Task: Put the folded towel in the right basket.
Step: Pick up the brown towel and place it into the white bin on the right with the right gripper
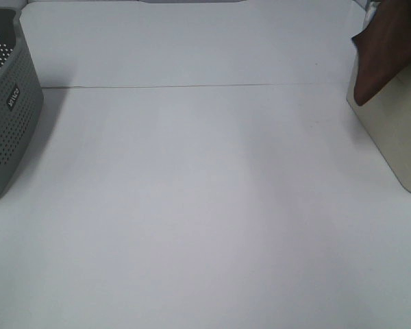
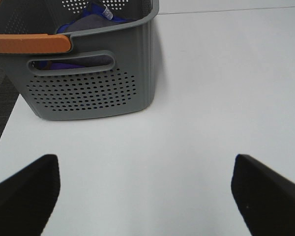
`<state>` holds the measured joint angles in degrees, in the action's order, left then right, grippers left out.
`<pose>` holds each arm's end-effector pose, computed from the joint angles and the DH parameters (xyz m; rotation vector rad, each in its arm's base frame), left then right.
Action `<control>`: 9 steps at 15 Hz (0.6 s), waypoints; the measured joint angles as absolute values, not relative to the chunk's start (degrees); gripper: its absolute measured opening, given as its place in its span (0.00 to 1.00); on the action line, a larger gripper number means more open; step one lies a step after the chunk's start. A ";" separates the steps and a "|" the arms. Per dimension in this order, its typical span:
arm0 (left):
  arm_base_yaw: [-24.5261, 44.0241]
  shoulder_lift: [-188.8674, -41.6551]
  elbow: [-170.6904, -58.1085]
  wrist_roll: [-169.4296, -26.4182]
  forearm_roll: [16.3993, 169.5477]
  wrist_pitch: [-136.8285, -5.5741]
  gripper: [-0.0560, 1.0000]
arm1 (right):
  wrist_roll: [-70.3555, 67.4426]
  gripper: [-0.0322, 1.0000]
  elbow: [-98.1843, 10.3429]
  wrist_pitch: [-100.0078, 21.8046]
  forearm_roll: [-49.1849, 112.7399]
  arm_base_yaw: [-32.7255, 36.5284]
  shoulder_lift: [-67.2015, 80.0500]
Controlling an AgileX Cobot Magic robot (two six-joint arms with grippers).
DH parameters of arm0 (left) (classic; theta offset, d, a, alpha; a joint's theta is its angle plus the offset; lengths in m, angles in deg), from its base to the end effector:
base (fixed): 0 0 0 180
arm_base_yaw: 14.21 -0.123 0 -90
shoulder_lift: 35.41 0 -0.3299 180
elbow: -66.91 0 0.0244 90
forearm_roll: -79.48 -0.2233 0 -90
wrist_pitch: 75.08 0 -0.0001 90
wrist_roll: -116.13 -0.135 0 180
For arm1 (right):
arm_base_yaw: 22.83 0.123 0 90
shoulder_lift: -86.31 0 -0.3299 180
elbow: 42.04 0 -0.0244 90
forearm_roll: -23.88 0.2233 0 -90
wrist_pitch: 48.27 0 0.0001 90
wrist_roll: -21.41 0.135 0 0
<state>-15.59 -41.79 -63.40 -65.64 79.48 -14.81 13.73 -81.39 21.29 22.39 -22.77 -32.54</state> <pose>-0.0353 -0.0008 0.2446 0.0069 2.0307 0.0346 0.4436 -0.0028 0.3608 -0.1787 2.5972 -0.0828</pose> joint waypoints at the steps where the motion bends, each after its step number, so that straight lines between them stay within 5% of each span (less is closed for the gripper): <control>1: -15.59 -41.79 -63.40 -65.64 79.48 -14.81 0.89 | 13.16 0.06 -82.13 21.35 24.23 -25.52 -32.54; 9: -15.59 -41.79 -63.40 -65.64 79.48 -14.81 0.89 | 8.80 0.06 -82.30 21.46 32.48 -40.99 -36.32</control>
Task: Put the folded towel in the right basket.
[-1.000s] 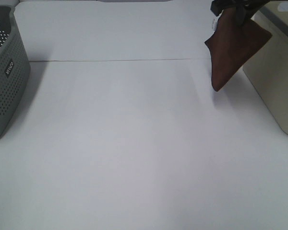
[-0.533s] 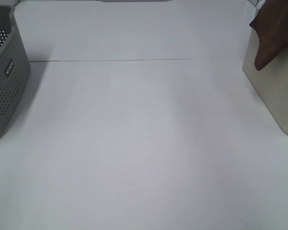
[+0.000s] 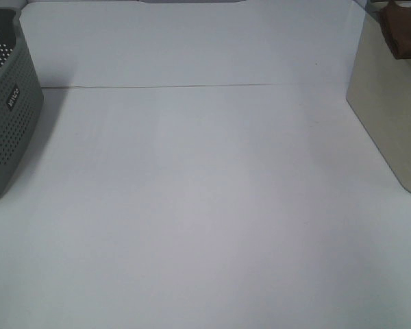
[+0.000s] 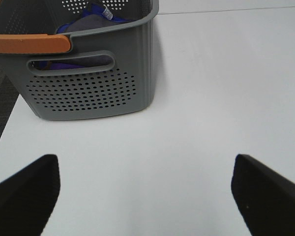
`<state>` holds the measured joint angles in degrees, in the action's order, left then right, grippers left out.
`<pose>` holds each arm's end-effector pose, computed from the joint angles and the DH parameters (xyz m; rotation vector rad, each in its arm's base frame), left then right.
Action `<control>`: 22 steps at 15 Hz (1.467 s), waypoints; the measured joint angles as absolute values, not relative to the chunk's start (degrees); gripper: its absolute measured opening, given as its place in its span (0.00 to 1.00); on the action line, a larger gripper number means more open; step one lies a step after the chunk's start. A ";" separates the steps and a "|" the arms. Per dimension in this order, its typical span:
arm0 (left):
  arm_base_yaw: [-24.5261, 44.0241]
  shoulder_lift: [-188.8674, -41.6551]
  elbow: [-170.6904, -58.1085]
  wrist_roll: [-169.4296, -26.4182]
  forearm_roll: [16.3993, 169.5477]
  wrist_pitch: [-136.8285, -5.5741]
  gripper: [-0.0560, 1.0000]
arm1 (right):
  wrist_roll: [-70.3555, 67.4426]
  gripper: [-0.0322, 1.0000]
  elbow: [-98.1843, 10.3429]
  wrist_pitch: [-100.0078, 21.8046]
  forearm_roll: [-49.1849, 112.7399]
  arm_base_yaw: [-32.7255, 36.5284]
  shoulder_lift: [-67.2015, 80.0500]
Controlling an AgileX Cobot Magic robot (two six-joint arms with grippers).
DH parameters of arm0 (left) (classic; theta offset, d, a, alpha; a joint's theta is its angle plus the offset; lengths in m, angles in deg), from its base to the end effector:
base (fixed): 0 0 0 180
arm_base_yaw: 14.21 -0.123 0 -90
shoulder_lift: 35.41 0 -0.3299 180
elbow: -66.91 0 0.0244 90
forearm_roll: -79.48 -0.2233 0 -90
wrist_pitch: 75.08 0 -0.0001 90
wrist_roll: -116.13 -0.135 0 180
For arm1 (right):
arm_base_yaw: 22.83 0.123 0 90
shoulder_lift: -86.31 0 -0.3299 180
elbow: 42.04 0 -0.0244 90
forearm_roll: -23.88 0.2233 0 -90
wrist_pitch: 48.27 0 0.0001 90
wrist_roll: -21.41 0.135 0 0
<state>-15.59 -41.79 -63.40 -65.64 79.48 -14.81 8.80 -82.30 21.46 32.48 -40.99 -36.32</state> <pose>-0.0353 -0.0008 0.2446 0.0069 2.0307 0.0346 0.4419 -0.1250 0.3367 0.1499 2.6287 0.0220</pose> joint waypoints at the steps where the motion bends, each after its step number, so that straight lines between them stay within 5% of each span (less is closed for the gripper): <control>1: -15.59 -41.79 -63.40 -65.64 79.48 -14.81 0.89 | 8.57 0.06 -82.42 21.17 33.16 -41.28 -38.21; 3: -15.59 -41.79 -63.40 -65.64 79.48 -14.81 0.89 | 8.57 0.11 -82.42 20.20 32.02 -41.34 -41.19; 7: -15.59 -41.79 -63.40 -65.64 79.48 -14.81 0.89 | 11.21 0.69 -82.48 19.05 26.98 -41.34 -44.05; 8: -15.59 -41.79 -63.40 -65.64 79.48 -14.81 0.89 | 11.21 0.77 -82.48 18.88 26.58 -41.34 -44.17; 22: -15.59 -41.79 -63.40 -65.64 79.48 -14.81 0.89 | 11.38 0.82 -90.15 21.40 41.30 -37.95 -36.09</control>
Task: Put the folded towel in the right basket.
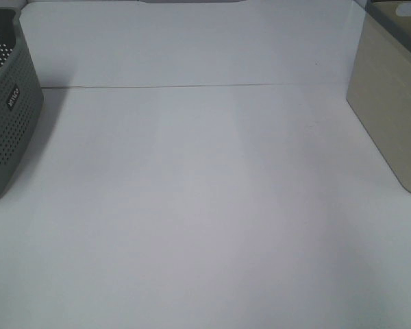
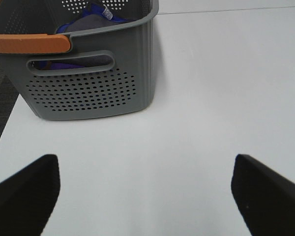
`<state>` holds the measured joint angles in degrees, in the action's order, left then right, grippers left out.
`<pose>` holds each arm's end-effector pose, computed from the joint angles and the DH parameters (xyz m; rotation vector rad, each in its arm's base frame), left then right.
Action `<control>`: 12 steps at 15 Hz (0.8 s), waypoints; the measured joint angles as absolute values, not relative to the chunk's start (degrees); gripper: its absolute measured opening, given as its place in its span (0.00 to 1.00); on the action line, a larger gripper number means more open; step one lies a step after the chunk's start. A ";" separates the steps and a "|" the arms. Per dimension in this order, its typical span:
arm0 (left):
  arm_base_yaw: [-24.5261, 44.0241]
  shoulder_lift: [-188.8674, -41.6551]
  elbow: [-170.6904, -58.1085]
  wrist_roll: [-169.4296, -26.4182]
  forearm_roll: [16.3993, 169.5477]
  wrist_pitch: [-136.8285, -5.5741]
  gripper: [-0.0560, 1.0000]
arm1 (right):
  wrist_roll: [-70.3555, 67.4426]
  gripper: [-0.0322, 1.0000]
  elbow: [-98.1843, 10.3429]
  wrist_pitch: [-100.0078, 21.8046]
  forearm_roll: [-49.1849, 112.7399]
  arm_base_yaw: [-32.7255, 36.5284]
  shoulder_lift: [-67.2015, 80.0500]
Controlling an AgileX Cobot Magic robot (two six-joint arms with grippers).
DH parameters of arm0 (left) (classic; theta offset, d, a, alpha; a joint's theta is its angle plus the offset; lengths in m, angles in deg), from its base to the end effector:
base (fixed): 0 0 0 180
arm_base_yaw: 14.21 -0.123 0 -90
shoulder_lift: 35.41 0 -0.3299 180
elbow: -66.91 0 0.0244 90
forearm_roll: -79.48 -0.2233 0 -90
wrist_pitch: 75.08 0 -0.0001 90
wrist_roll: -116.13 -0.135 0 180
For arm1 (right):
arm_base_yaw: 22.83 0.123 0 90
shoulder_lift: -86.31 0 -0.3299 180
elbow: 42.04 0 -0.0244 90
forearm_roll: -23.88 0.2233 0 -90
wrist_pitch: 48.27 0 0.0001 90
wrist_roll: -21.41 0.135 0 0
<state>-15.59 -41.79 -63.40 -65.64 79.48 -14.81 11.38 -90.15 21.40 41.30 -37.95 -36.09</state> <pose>-0.0353 -0.0008 0.2446 0.0069 2.0307 0.0346 0.4568 -0.0841 0.3819 0.1250 2.4537 0.2120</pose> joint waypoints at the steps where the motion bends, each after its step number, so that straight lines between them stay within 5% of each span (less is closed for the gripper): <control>1: -15.59 -41.79 -63.40 -65.64 79.48 -14.81 0.89 | 11.38 0.82 -90.15 21.40 39.98 -36.06 -34.66; 5: -15.59 -41.79 -63.40 -65.64 79.48 -14.81 0.89 | 12.53 0.82 -87.46 21.40 33.57 -28.21 -27.55; 12: -15.59 -41.79 -63.40 -65.64 79.48 -14.81 0.89 | 14.13 0.82 -53.54 21.40 31.73 -26.72 -1.54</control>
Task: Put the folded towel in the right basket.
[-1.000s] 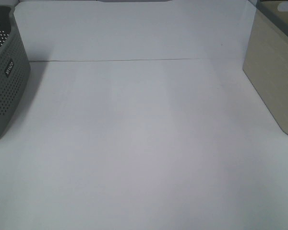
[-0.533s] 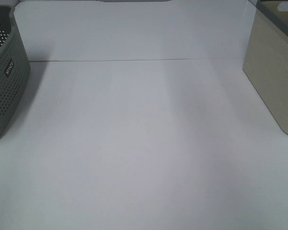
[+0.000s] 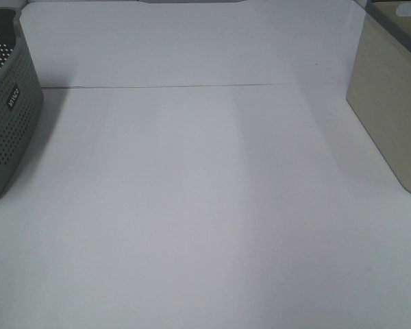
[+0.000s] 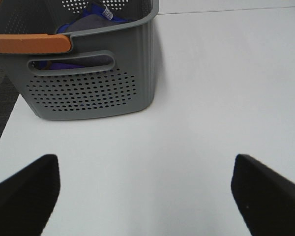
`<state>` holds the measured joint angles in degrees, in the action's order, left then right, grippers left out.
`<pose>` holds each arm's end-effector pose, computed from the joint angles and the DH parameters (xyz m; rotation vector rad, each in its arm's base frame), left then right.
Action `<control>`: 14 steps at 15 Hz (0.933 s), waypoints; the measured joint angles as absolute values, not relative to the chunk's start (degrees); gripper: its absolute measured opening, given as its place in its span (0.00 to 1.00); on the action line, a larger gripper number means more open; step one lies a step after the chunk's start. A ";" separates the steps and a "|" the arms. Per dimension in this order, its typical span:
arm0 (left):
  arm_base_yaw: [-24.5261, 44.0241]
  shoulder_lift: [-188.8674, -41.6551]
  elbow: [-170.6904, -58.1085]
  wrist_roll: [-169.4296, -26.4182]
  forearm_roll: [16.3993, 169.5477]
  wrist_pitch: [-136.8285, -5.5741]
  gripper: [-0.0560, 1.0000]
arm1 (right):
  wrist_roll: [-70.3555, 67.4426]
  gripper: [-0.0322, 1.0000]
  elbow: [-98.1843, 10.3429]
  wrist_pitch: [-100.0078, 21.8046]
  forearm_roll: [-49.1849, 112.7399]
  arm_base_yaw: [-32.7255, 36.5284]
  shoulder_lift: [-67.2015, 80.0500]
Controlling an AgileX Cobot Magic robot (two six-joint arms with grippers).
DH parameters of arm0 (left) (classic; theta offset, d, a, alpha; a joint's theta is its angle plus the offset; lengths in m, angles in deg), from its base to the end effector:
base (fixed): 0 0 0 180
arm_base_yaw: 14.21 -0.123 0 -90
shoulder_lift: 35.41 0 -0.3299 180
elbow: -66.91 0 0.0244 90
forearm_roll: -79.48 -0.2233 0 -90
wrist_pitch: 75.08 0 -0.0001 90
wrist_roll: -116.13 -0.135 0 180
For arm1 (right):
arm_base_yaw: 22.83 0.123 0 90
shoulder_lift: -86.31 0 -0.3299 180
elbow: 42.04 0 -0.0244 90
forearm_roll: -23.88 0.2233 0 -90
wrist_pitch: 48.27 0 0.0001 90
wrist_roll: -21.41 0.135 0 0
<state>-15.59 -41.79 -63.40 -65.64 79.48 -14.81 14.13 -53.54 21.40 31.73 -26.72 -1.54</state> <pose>-0.0353 -0.0008 0.2446 0.0069 2.0307 0.0346 0.2745 -0.0013 0.4182 -0.0644 2.5359 0.1054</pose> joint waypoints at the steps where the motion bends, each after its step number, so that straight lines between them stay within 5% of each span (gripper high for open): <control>1: -15.59 -41.79 -63.40 -65.64 79.48 -14.81 0.89 | 14.13 0.82 -49.02 21.40 31.73 -26.72 2.07; 14: -15.59 -41.79 -63.40 -65.64 79.48 -14.81 0.89 | 14.13 0.82 7.31 21.58 28.75 -26.72 62.97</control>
<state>-15.59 -41.79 -63.40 -65.64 79.48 -14.81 14.13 7.31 21.58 28.75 -26.72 62.97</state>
